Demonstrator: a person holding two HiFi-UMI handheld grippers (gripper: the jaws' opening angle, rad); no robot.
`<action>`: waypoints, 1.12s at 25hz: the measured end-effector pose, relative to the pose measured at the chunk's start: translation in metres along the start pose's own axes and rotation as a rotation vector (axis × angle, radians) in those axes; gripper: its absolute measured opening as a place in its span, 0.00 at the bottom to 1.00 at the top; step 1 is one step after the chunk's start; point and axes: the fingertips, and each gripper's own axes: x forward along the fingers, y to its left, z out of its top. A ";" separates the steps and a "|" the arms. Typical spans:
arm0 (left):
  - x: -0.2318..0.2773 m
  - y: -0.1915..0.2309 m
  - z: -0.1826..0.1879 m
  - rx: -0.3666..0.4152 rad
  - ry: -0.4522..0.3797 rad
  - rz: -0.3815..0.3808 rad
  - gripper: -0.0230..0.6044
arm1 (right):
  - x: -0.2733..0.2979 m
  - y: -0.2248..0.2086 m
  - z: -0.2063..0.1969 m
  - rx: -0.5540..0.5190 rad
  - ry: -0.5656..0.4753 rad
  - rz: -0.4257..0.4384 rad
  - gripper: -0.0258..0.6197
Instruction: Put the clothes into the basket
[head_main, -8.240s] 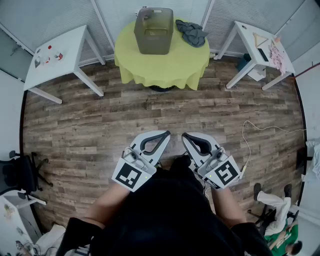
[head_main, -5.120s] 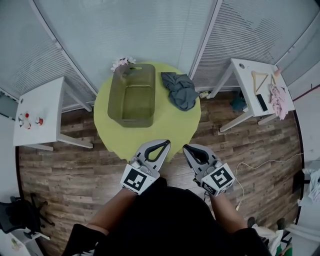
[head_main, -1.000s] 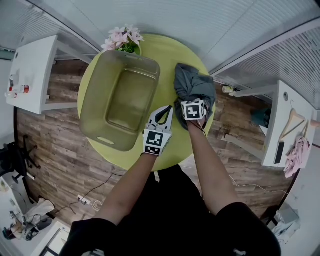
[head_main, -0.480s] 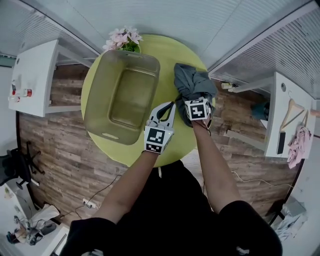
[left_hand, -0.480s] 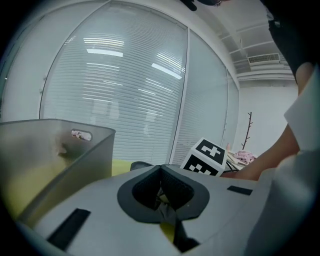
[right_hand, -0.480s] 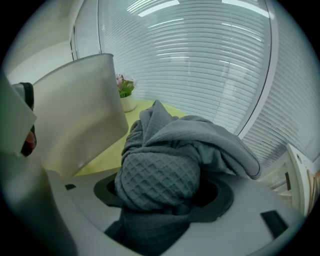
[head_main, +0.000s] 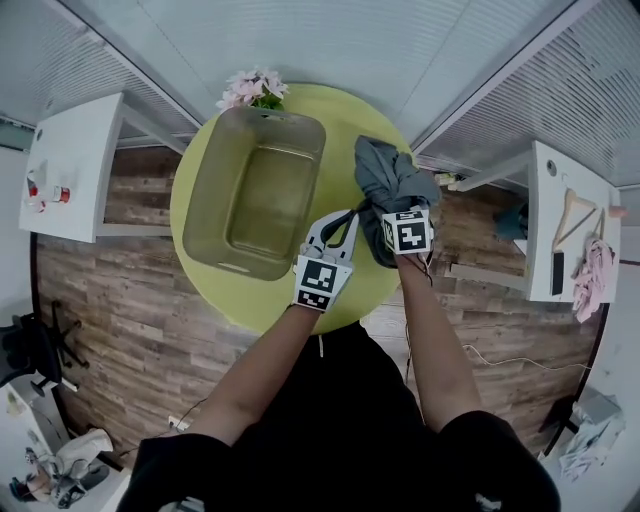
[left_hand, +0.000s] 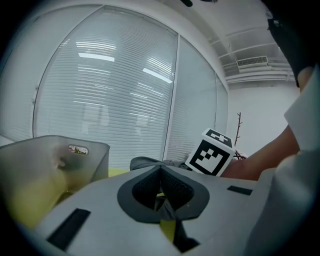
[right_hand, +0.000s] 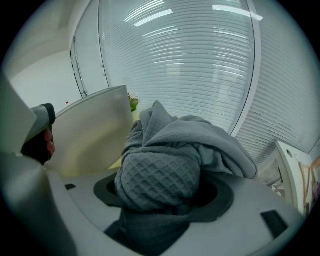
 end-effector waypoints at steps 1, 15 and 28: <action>-0.004 -0.002 0.002 0.004 -0.003 -0.006 0.05 | -0.007 0.003 0.002 0.001 -0.006 0.000 0.57; -0.046 -0.034 0.056 0.076 -0.086 -0.111 0.05 | -0.116 0.033 0.044 -0.065 -0.116 -0.037 0.57; -0.100 0.001 0.123 0.146 -0.174 -0.112 0.05 | -0.194 0.089 0.124 -0.174 -0.245 -0.035 0.57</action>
